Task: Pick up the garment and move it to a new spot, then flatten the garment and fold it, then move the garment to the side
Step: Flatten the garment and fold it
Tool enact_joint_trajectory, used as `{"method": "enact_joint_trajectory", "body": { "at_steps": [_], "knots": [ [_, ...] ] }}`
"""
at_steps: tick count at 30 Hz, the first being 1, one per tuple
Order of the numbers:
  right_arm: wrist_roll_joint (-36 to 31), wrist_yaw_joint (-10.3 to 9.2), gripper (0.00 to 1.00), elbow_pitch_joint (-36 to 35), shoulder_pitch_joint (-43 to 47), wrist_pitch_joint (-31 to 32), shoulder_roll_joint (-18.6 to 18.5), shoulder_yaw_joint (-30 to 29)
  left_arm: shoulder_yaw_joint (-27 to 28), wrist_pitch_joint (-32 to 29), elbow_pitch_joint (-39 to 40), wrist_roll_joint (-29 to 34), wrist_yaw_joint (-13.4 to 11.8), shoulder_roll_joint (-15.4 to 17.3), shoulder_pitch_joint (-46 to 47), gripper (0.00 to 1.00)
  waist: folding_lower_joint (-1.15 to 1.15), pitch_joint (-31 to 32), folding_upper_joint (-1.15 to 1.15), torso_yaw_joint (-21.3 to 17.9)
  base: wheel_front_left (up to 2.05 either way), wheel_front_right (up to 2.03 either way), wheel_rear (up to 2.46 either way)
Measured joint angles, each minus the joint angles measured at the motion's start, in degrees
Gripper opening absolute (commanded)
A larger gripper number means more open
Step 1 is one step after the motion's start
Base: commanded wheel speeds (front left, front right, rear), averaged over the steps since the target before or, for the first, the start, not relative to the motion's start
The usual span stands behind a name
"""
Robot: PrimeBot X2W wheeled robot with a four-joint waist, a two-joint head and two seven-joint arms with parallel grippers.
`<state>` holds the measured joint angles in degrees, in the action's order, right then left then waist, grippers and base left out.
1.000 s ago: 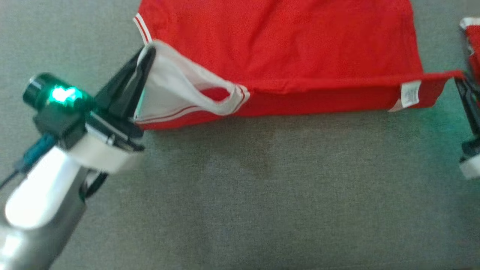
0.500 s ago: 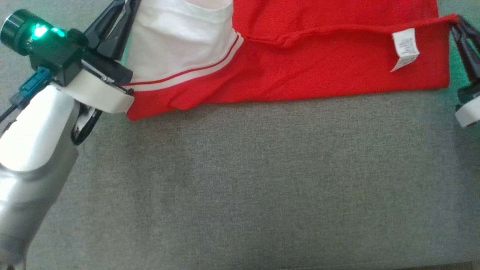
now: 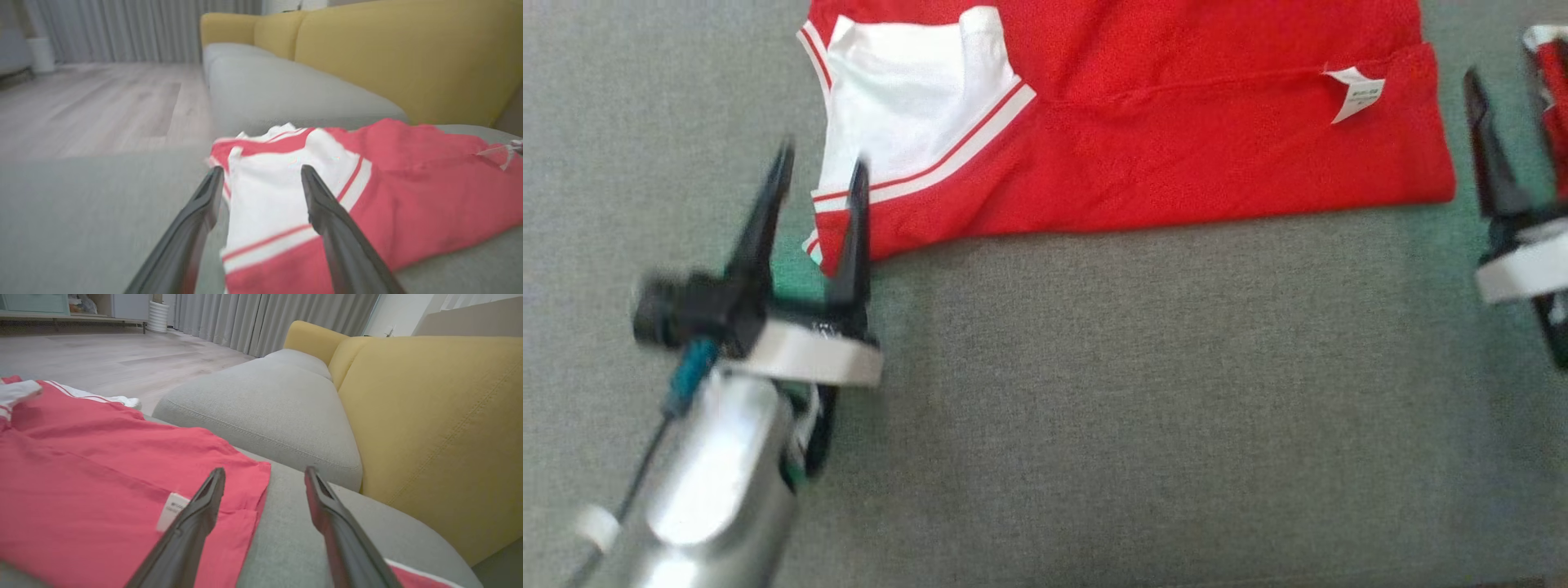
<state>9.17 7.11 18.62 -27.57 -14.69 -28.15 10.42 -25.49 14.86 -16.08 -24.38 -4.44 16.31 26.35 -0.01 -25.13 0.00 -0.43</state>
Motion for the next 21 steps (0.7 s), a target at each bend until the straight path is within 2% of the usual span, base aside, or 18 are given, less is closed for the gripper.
{"method": "enact_joint_trajectory", "body": {
  "at_steps": [3,8,10,16,17,18,19,21],
  "knots": [
    [-0.81,0.0,1.0,-1.33,3.08,0.01,1.9,-0.55,2.24,0.0,-4.92,-3.38,-2.02,-2.9,-4.05,1.0,0.0,1.3,0.0,-0.14,0.0,0.0,0.0],
    [-1.03,0.0,1.0,-2.09,4.92,0.0,3.07,-0.49,3.85,-0.18,-10.17,-4.46,-3.74,-4.17,-4.53,1.0,0.0,2.61,0.0,-0.81,0.0,0.0,0.0],
    [-1.02,0.0,1.0,-2.09,5.5,0.01,3.07,-0.89,3.76,-0.74,-11.73,-5.32,-3.38,-4.82,-4.43,1.0,0.0,3.02,0.0,-1.14,0.0,0.0,0.0],
    [-1.02,0.0,1.0,-1.26,6.45,0.01,3.38,-1.8,2.65,-2.09,-14.75,-6.37,0.01,-5.36,-3.25,1.0,0.0,3.44,0.0,-1.54,0.0,0.0,0.0],
    [-1.02,0.0,1.0,-0.83,6.53,0.01,3.63,-1.79,2.37,-2.74,-15.32,-6.37,0.45,-5.34,-2.98,0.98,0.0,3.55,0.0,-1.53,0.0,0.0,0.0],
    [-1.02,0.0,1.0,-0.38,6.74,0.0,3.91,-1.78,1.92,-3.2,-15.7,-6.37,1.07,-5.27,-2.72,0.44,0.0,3.69,0.0,-1.52,0.0,0.0,0.0],
    [-0.99,0.0,1.0,0.11,7.06,0.01,4.1,-1.64,1.46,-3.66,-16.05,-6.37,1.68,-5.22,-2.51,0.0,0.0,3.86,0.0,-1.5,0.0,0.0,0.0],
    [-0.38,0.0,1.0,1.56,7.4,0.01,4.6,-1.04,0.34,-4.43,-16.49,-6.34,3.35,-5.12,-2.09,0.0,0.0,4.29,0.0,-1.47,0.0,0.0,0.0]
  ]
}}
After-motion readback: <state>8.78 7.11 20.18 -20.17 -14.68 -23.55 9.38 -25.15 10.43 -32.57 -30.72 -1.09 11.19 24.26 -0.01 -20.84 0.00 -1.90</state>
